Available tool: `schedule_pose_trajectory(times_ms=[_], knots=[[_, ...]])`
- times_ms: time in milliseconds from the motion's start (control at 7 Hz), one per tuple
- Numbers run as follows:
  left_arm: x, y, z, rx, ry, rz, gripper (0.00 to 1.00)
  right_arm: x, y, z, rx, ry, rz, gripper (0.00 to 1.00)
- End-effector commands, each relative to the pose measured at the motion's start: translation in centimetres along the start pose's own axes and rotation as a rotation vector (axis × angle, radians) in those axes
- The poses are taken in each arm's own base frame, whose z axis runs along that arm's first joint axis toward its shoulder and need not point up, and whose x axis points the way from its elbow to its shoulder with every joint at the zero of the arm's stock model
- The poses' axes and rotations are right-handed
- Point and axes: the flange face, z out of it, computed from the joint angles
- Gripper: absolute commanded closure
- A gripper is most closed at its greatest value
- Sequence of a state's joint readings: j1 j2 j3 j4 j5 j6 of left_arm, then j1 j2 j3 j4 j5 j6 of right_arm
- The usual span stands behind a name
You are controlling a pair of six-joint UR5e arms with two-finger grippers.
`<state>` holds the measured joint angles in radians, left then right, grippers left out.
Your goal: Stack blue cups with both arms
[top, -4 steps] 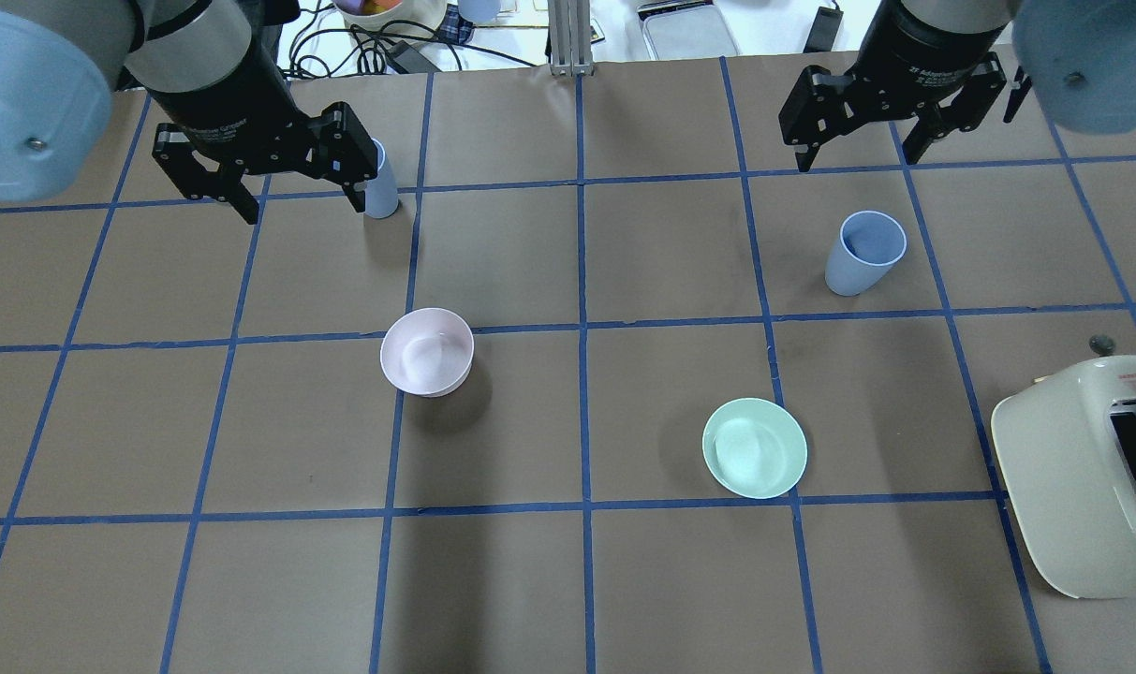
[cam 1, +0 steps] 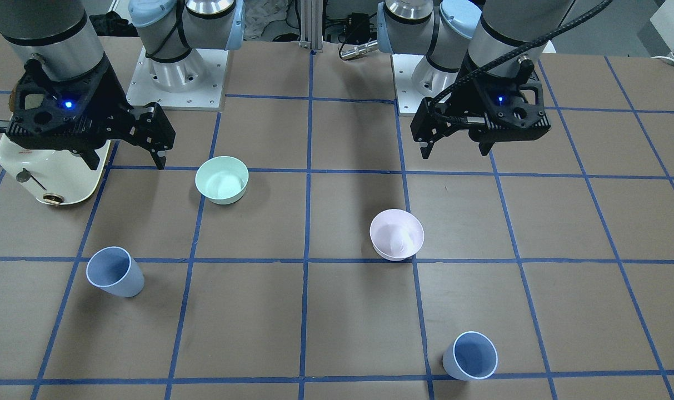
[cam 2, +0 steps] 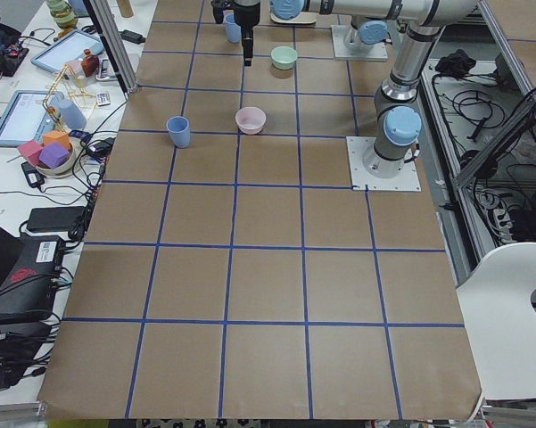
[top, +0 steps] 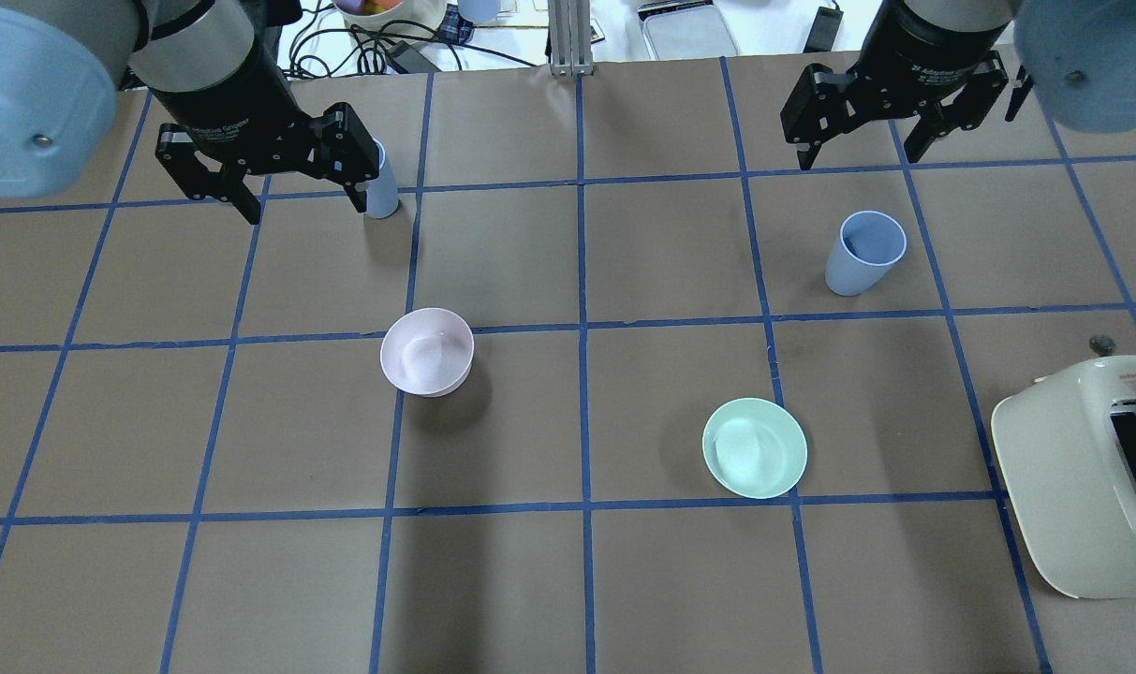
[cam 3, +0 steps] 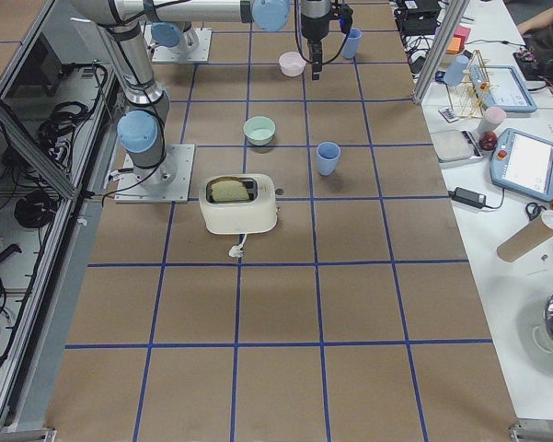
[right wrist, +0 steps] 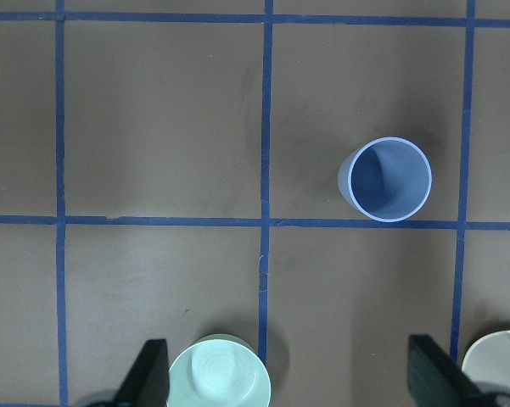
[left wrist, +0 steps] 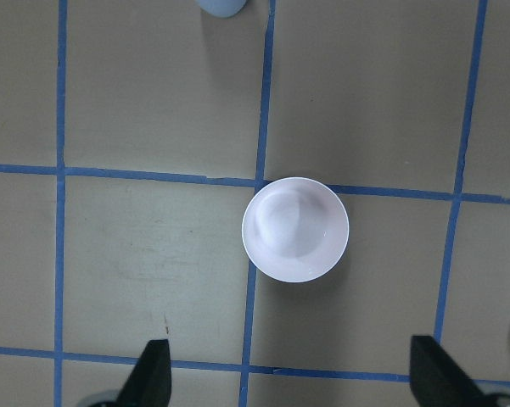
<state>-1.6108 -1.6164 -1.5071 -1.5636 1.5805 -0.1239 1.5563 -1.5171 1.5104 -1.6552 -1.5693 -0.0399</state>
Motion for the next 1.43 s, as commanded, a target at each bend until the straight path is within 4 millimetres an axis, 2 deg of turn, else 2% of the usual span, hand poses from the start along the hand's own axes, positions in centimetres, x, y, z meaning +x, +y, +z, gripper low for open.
schedule_pose_trajectory(times_ms=[0,143,429,571,714,857,1000,1143,1286], knots=[[0.2,-3.6,1.9,0.003,0.005,0.019,0.00,0.1,0.0,0.1,-0.004,0.003,0.001,0.00],[0.9,-8.9,4.5,0.052,0.017,0.022,0.00,0.1,-0.1,0.0,0.005,0.003,0.001,0.00],[2.0,-19.5,11.5,0.048,0.002,0.037,0.00,0.1,-0.1,0.1,0.004,0.002,0.001,0.00],[2.2,-23.7,15.6,0.071,0.002,0.042,0.00,0.2,0.0,0.1,0.001,0.003,0.004,0.00],[2.2,-25.8,19.0,0.058,-0.019,0.041,0.00,0.1,-0.2,0.1,0.008,0.002,0.002,0.00],[1.4,-26.3,21.1,0.037,-0.091,0.045,0.01,0.1,-0.2,0.3,0.002,0.002,0.004,0.00],[1.4,-26.2,22.8,0.010,-0.101,0.048,0.14,0.1,-0.2,0.2,0.005,0.002,0.002,0.00],[1.4,-26.1,23.6,-0.010,-0.101,0.045,0.46,0.2,-0.3,0.3,0.009,0.001,0.004,0.00],[1.4,-26.2,24.1,-0.017,-0.101,0.052,0.68,0.4,-0.4,0.5,-0.001,0.001,0.001,0.00]])
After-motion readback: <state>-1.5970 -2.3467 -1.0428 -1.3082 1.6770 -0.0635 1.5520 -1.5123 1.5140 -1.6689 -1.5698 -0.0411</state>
